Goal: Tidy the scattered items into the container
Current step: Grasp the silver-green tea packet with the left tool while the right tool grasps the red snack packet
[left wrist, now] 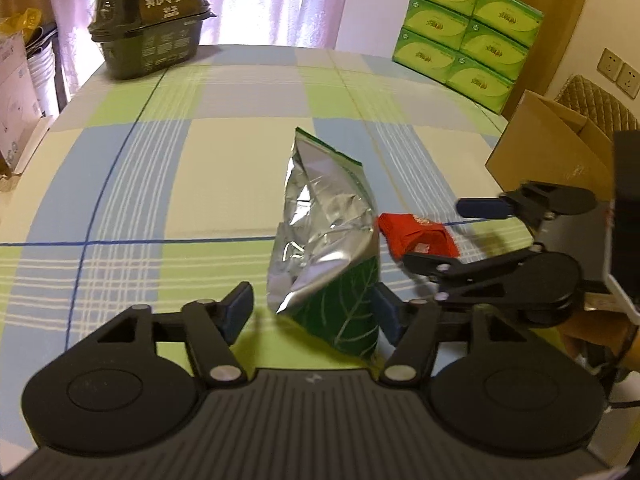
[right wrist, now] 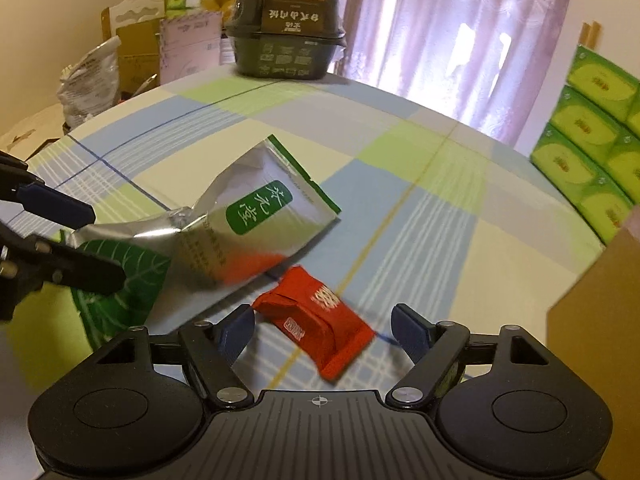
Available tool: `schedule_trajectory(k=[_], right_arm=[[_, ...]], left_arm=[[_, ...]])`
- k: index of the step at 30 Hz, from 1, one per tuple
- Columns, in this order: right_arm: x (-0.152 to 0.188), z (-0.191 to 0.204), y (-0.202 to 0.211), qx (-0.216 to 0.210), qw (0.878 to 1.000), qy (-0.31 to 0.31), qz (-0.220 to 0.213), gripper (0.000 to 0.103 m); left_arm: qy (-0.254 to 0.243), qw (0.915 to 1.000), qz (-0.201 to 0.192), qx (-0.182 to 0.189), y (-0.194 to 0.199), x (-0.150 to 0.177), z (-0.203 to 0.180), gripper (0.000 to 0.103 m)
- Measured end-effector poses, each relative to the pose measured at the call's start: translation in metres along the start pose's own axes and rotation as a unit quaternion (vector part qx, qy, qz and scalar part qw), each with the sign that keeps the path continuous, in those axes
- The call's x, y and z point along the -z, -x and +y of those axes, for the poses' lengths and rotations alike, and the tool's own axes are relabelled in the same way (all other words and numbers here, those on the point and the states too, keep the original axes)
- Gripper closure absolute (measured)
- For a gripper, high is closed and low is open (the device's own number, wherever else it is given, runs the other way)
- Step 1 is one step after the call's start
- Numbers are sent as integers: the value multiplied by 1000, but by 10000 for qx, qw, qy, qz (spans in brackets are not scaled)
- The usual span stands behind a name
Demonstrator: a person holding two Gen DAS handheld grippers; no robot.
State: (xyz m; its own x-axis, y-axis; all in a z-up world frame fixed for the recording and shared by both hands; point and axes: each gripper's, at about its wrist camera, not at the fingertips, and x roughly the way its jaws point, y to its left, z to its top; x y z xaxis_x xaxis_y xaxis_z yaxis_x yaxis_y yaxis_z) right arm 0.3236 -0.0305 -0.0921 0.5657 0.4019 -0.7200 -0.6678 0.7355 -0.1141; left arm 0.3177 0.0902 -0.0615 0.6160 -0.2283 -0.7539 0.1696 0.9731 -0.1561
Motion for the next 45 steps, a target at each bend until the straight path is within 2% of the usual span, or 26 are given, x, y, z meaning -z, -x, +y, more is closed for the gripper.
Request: schedule_trajectory(k=[4, 7, 8, 10, 16, 22, 25, 27, 31, 36, 45], right_arm=[[-1, -4, -7, -143, 9997, -190, 3, 21], [0, -7, -4, -241, 9991, -354, 1, 46], [0, -8, -1, -235, 9989, -397, 9, 58], [2, -7, 4, -187, 9985, -521, 52, 62], [21, -2, 32, -97, 9951, -980, 86, 65], [42, -2, 58, 87, 9915, -1291, 98, 65], [49, -3, 67, 108, 9906, -1358, 109, 65], [53, -2, 71, 123, 9904, -1373, 121, 65], [61, 1, 80, 67, 9902, -1389, 138, 65], [71, 15, 99, -68, 9911, -1317, 172, 65], [104, 44, 139, -357, 9924, -1118, 374, 65]], left_arm=[[-92, 9999, -18, 67, -6, -2, -2, 33], [-201, 9998, -12, 83, -10, -4, -3, 29], [-237, 9997, -12, 84, -11, -4, -4, 28], [-266, 9996, -27, 89, -11, -4, -4, 27], [-485, 9988, -78, 56, -16, -9, -14, 26], [-891, 9960, 77, -59, -30, -14, -28, 27], [-954, 9951, 250, -101, -40, -16, -29, 34], [-1053, 9938, 351, -93, -44, -17, -30, 53], [-1207, 9911, 551, -48, -39, -14, -34, 56], [-1363, 9873, 812, 97, -12, 11, -37, 57], [-1496, 9781, 1395, 393, 62, 88, -52, 57]])
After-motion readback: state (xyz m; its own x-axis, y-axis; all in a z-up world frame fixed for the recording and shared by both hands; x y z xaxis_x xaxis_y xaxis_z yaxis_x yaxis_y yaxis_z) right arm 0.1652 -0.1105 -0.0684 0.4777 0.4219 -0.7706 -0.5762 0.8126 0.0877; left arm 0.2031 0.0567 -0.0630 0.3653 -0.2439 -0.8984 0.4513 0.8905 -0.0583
